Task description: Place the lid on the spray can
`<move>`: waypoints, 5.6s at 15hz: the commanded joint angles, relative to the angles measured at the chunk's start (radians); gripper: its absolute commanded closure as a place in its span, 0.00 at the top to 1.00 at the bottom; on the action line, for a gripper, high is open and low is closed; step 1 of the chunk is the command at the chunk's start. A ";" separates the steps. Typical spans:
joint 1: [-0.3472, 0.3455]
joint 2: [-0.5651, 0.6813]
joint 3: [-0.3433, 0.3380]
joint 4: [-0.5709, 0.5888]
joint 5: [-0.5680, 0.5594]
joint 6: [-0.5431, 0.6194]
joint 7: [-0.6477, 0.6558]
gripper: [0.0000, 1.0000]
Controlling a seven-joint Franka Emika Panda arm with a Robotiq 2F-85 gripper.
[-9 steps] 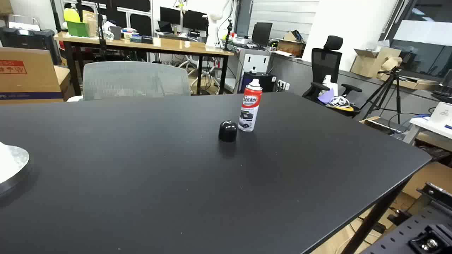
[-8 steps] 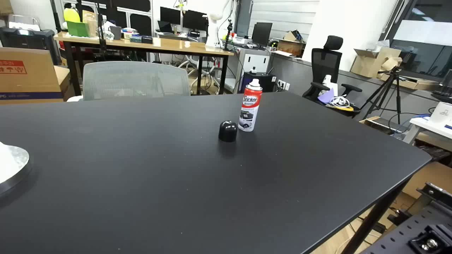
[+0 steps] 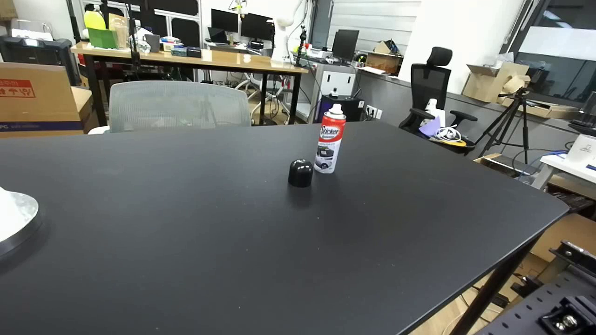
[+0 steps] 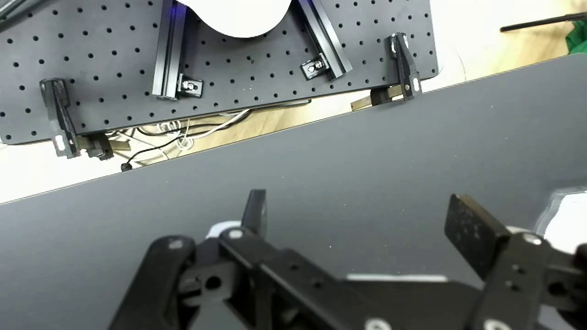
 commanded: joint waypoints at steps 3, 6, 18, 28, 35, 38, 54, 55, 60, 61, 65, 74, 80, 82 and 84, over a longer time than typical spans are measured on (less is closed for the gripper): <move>-0.018 0.003 0.014 0.002 0.008 -0.003 -0.010 1.00; -0.057 0.089 0.026 0.021 -0.044 0.125 0.027 1.00; -0.091 0.640 0.084 0.133 -0.188 0.683 0.164 1.00; 0.016 0.972 0.118 0.271 -0.069 0.935 0.194 1.00; 0.039 1.008 0.130 0.279 0.000 0.949 0.167 1.00; 0.058 1.016 0.117 0.267 -0.056 0.948 0.200 1.00; 0.217 1.214 0.036 0.336 -0.235 1.151 0.346 1.00; 0.217 1.224 0.039 0.345 -0.222 1.157 0.337 1.00; 0.220 1.261 0.068 0.386 -0.188 1.164 0.311 1.00; 0.219 1.265 0.076 0.391 -0.181 1.161 0.307 1.00; 0.215 1.282 0.099 0.406 -0.147 1.150 0.298 1.00; 0.201 1.272 0.130 0.402 -0.045 1.116 0.296 0.32; 0.227 1.225 0.100 0.428 -0.065 1.034 0.334 0.31; 0.230 1.194 0.091 0.441 -0.076 0.995 0.346 0.31; 0.227 1.153 0.086 0.450 -0.085 0.958 0.353 0.31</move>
